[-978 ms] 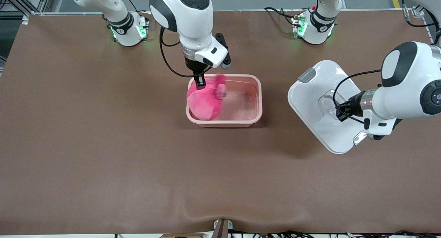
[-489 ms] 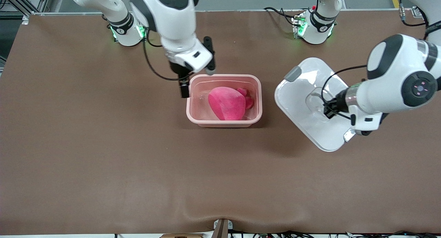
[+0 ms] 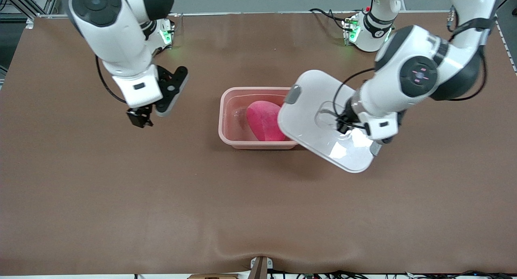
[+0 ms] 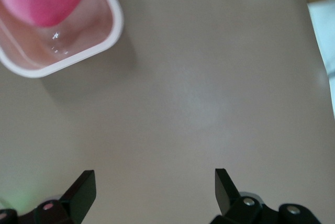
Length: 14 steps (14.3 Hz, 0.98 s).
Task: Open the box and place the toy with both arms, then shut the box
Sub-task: 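Release the toy and withdraw the right gripper while the left gripper returns the lid, then lower the lid onto the box and press it shut with the left gripper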
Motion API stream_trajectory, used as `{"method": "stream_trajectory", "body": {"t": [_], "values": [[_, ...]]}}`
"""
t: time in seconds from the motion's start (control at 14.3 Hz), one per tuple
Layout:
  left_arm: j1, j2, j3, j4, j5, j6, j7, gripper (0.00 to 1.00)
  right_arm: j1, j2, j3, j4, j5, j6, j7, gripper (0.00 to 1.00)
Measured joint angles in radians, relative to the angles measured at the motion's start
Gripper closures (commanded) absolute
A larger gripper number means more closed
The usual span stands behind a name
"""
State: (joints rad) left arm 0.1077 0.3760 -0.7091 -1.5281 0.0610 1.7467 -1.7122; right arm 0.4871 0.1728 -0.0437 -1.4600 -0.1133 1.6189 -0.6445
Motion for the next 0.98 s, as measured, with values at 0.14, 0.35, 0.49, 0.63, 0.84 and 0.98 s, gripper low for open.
{"method": "stream_trajectory", "body": {"t": [0.14, 0.35, 0.49, 0.63, 0.84, 0.98], "values": [[-0.078, 0.016, 0.000, -0.002, 0.017, 0.059, -0.169, 1.00, -0.052, -0.023, 0.008, 0.000, 0.000, -0.009, 0.060, 0.00], [-0.179, 0.057, 0.001, -0.005, 0.128, 0.134, -0.422, 1.00, -0.180, -0.050, 0.047, 0.000, 0.000, -0.017, 0.088, 0.00], [-0.240, 0.095, 0.002, -0.006, 0.222, 0.166, -0.582, 1.00, -0.248, -0.053, 0.050, 0.000, 0.000, 0.011, 0.090, 0.00], [-0.287, 0.133, 0.002, -0.006, 0.270, 0.192, -0.688, 1.00, -0.304, -0.057, 0.049, -0.001, 0.000, 0.031, 0.113, 0.00], [-0.332, 0.167, 0.003, -0.006, 0.312, 0.219, -0.798, 1.00, -0.369, -0.085, 0.048, -0.033, 0.000, 0.019, 0.242, 0.00], [-0.365, 0.185, 0.004, -0.006, 0.347, 0.222, -0.861, 1.00, -0.386, -0.101, 0.032, -0.057, 0.015, 0.000, 0.357, 0.00]]}}
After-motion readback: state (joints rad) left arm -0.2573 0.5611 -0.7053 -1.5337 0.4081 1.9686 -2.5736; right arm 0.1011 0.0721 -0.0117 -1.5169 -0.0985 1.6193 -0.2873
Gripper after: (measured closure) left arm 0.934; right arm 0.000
